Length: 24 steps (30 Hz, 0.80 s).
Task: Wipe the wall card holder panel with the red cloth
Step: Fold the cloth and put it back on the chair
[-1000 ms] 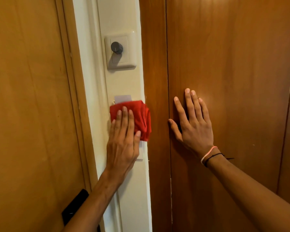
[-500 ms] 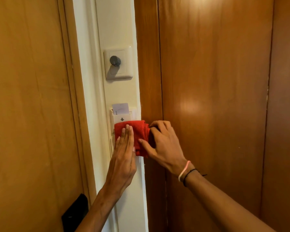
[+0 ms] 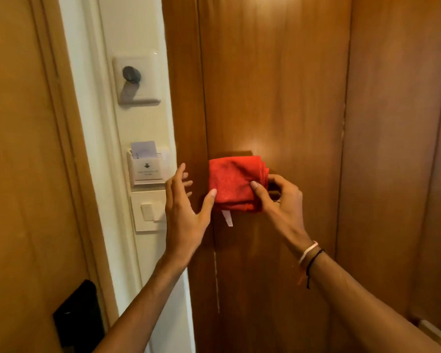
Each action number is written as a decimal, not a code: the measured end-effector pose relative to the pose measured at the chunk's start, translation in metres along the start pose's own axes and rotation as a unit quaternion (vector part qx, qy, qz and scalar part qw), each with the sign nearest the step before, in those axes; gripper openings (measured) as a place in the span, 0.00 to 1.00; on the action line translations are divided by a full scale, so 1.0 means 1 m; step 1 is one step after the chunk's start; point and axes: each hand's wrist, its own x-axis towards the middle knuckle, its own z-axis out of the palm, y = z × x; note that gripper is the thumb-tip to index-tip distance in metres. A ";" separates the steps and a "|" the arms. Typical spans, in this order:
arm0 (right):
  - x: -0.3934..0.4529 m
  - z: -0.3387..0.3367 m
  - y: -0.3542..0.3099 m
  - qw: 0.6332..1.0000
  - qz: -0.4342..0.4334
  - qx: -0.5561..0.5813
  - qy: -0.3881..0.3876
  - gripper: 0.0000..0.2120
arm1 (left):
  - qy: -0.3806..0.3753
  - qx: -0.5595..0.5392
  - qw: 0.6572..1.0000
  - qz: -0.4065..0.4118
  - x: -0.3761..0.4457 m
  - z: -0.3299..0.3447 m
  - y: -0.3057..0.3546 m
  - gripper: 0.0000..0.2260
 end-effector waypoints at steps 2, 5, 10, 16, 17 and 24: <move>-0.005 -0.024 0.007 1.000 0.016 0.015 -0.003 0.11 | -0.087 -0.111 0.985 -0.095 -0.001 0.017 0.004 0.31; -0.015 -0.053 0.016 0.998 0.042 0.035 -0.041 0.11 | -0.205 -0.189 0.953 -0.118 -0.014 0.042 0.006 0.18; -0.037 -0.082 0.039 0.983 0.105 0.109 -0.106 0.05 | -0.239 -0.232 0.930 -0.158 -0.057 0.066 0.003 0.09; -0.086 -0.099 0.087 0.951 0.239 0.107 -0.165 0.06 | -0.294 -0.184 0.906 -0.241 -0.130 0.082 -0.015 0.09; -0.098 -0.101 0.097 0.943 0.264 0.104 -0.176 0.06 | -0.306 -0.175 0.900 -0.257 -0.144 0.082 -0.020 0.09; -0.218 -0.111 0.187 0.849 0.481 0.100 -0.196 0.08 | -0.367 -0.130 0.823 -0.414 -0.278 0.096 -0.064 0.08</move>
